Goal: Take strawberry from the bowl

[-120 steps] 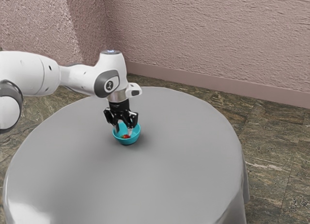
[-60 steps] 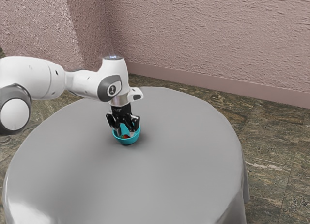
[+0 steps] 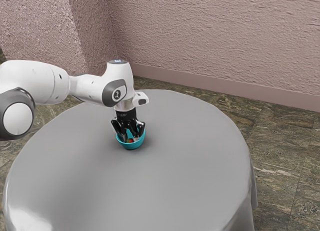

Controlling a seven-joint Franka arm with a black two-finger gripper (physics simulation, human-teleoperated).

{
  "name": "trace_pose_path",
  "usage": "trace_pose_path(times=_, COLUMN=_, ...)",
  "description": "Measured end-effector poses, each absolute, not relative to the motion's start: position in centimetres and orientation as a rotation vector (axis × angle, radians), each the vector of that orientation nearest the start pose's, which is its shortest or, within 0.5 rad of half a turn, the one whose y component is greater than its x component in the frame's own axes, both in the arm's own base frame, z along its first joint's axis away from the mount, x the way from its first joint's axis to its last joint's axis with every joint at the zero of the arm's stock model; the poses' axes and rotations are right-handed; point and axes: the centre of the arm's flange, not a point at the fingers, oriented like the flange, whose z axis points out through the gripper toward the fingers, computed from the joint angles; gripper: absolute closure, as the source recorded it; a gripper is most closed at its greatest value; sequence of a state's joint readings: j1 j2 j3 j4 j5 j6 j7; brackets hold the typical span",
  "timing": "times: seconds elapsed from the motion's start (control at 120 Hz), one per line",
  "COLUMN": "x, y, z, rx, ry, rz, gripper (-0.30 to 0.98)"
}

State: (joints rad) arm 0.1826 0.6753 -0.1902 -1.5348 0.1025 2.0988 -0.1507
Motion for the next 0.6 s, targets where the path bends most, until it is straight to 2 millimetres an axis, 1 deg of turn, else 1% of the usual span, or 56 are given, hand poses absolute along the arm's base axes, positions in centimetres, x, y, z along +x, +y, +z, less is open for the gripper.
trace_pose_path(times=0.2, x=69.6, y=1.9, z=26.0, rx=-3.152, ry=-0.195, rz=0.146, gripper=0.55)
trace_pose_path(times=0.425, x=69.7, y=1.8, z=27.9, rx=-3.146, ry=-0.198, rz=0.114, gripper=0.61)
trace_pose_path(times=0.517, x=69.8, y=1.8, z=29.5, rx=-3.142, ry=-0.199, rz=0.079, gripper=0.63)
trace_pose_path(times=0.6, x=69.8, y=1.5, z=32.0, rx=-3.137, ry=-0.196, rz=0.026, gripper=0.65)
